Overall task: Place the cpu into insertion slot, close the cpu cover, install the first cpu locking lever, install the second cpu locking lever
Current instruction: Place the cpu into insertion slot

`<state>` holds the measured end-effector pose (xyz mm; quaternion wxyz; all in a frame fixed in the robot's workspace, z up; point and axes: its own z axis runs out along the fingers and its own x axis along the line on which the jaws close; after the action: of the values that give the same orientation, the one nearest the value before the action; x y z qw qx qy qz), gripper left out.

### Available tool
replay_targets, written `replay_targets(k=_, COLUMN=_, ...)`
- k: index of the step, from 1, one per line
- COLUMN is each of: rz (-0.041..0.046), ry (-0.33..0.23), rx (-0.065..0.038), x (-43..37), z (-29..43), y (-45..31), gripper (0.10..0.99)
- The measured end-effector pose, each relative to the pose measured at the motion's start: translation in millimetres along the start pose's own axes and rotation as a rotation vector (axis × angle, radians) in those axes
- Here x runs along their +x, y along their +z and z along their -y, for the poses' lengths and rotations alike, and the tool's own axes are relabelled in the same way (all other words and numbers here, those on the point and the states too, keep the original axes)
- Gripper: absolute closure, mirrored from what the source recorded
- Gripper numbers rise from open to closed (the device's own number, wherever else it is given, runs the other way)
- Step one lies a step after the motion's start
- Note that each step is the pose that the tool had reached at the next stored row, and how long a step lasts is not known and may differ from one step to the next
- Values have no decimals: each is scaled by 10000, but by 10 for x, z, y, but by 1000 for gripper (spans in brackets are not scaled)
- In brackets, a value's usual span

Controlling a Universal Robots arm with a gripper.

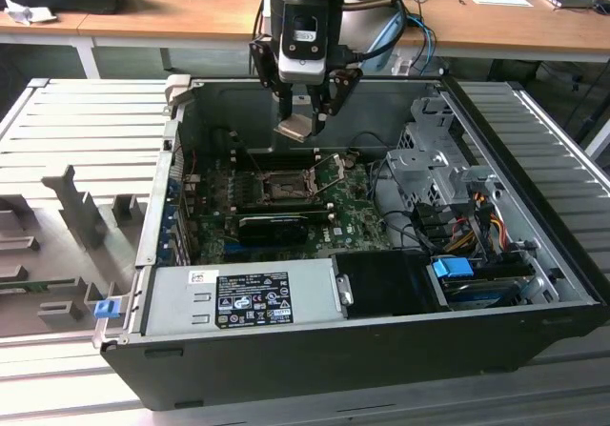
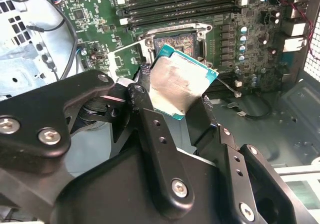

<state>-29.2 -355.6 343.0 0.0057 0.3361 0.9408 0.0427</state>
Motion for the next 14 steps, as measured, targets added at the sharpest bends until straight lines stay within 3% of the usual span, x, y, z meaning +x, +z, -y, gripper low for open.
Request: replay_targets(k=14, rz=61, ry=728, rx=-13, x=0, z=0, y=5, gripper=561)
